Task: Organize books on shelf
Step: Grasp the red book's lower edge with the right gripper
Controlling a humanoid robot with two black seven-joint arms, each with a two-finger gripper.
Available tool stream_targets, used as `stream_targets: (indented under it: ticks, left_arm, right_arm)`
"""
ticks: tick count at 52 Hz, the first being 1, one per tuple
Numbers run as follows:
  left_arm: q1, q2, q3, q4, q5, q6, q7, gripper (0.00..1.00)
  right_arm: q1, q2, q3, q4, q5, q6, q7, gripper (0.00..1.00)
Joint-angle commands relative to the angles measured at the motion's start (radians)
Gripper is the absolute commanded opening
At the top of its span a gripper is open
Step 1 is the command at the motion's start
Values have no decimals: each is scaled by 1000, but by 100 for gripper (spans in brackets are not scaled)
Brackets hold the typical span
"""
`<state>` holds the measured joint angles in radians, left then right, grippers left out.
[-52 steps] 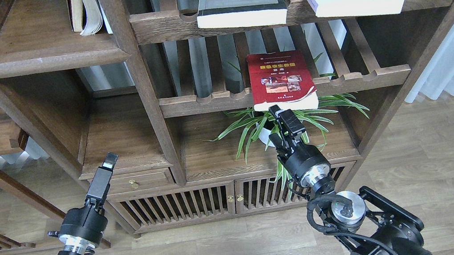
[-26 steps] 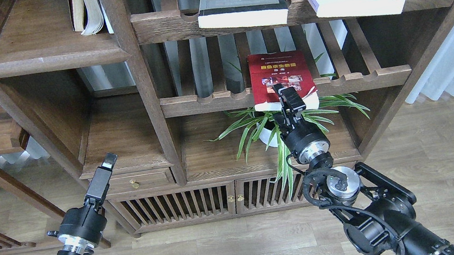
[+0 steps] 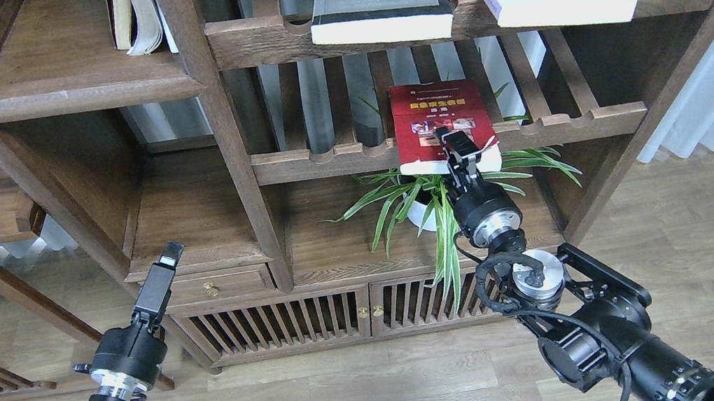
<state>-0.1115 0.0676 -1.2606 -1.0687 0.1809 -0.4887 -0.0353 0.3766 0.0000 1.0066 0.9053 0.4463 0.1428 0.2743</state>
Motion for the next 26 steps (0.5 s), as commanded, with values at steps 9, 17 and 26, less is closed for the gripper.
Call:
stream_targets:
  ticks: [9,17,26]
  left_arm:
    - [1,1,-2,0,0,0,0,100]
    - [1,1,-2,0,0,0,0,100]
    - [0,0,0,3,-1,0,2,100]
  right_arm:
    - [10,0,7,-14,0,4,2,29]
    - [-4,0,4,3,0,12,2,25]
    - [-85,0,-28,136,-4,178,0,12]
